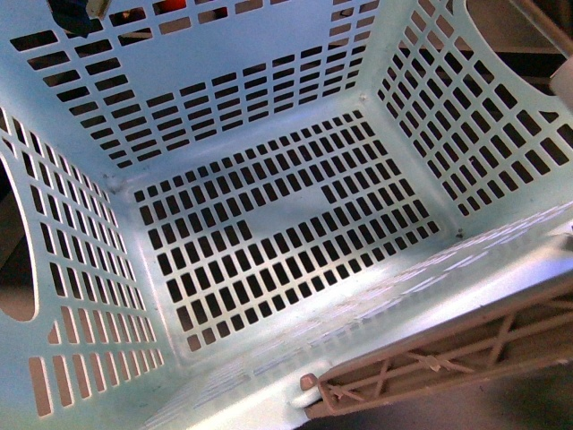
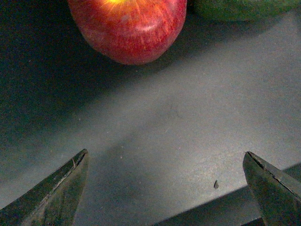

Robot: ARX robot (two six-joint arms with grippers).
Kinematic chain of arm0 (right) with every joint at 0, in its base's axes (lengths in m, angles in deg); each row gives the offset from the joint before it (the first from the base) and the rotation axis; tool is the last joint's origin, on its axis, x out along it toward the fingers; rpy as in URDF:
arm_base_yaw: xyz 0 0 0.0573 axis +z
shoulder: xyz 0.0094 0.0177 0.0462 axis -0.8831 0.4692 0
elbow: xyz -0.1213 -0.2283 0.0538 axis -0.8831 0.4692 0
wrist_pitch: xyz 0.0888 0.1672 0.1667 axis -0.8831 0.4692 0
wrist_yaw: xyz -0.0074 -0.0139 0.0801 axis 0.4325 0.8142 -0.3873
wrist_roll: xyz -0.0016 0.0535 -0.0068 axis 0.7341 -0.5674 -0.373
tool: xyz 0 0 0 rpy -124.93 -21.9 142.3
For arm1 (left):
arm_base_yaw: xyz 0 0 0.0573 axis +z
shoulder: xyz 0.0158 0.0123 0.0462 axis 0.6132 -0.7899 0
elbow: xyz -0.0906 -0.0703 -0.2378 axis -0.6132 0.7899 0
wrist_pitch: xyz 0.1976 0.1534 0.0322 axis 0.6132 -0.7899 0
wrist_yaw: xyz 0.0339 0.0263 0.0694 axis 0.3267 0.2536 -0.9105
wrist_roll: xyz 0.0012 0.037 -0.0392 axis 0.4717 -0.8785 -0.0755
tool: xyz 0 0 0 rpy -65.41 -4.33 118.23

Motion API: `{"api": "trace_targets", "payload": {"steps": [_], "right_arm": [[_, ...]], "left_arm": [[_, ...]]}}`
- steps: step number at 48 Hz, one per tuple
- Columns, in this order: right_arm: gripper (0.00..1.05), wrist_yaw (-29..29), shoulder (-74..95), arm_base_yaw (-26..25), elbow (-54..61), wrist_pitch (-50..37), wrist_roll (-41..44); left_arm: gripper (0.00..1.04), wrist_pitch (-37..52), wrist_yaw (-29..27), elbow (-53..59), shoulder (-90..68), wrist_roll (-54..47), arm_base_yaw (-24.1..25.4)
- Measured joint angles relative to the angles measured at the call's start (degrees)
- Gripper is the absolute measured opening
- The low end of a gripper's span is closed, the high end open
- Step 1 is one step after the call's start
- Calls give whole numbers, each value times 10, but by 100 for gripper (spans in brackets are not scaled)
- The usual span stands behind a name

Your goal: Pick apple with right arm and hold basket with left

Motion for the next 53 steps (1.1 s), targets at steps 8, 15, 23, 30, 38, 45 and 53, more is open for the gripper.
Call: {"api": "trace_targets", "payload": {"steps": [8,15,23,30,38,45,53], "right_arm": [[96,0,37,3,-62,28,-5],[96,-1,56,9,-109,48,-9],[96,-5,76,20,-156,65,-9],[96,7,97,26,-195,82,-9],[96,17,119,28,-221,84,-6],[95,21,129,27,-234,89,-4],[80,22,130,27,-233,87,1]], "left_arm": [[7,0,-3,0,0,0,0],[7,0,0,0,0,0,0],[7,0,0,0,0,0,0],[7,0,0,0,0,0,0],[7,0,-1,0,0,0,0],[7,0,-1,0,0,0,0],[7,0,0,0,0,0,0]]}}
